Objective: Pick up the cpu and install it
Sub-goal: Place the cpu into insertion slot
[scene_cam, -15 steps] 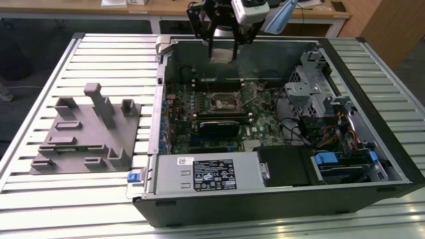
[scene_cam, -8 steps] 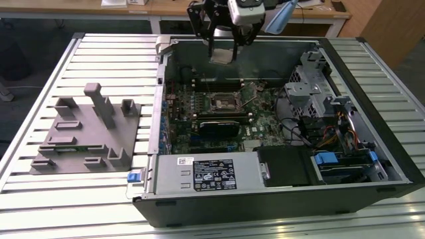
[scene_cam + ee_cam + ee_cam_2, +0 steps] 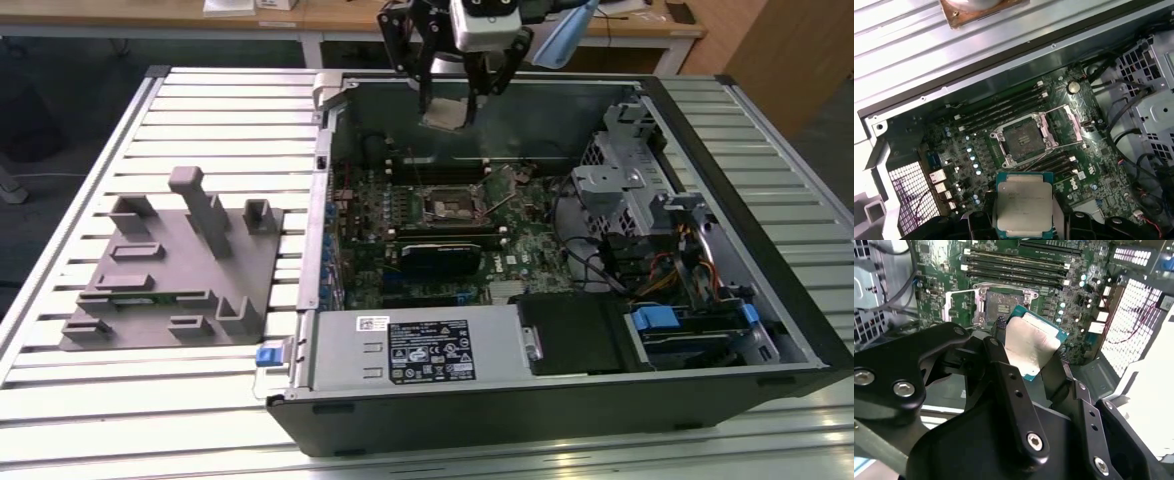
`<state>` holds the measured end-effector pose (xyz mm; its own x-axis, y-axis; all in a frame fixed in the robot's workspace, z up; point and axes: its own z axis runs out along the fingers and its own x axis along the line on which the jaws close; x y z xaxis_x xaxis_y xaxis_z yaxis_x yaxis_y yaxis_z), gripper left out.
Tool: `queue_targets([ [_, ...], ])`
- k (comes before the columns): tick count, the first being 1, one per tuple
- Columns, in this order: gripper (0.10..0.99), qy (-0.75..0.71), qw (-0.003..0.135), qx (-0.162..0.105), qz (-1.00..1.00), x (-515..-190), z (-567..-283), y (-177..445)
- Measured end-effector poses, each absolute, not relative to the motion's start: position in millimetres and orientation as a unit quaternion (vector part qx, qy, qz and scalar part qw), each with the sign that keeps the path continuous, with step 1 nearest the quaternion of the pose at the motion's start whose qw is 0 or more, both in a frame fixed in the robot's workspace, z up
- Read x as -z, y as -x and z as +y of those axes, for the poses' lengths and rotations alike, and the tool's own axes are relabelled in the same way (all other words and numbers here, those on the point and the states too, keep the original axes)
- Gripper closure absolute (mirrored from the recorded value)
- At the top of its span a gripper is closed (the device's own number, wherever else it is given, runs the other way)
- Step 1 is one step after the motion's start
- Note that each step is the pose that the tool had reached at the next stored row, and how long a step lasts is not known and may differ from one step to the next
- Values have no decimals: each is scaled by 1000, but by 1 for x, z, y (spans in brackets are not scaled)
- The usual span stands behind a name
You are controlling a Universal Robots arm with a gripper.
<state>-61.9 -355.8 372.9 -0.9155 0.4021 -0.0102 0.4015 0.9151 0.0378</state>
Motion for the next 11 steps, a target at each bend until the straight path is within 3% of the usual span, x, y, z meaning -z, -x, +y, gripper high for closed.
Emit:
queue_targets([
  [11,553,-267,10,-17,963,-372,-356,62],
])
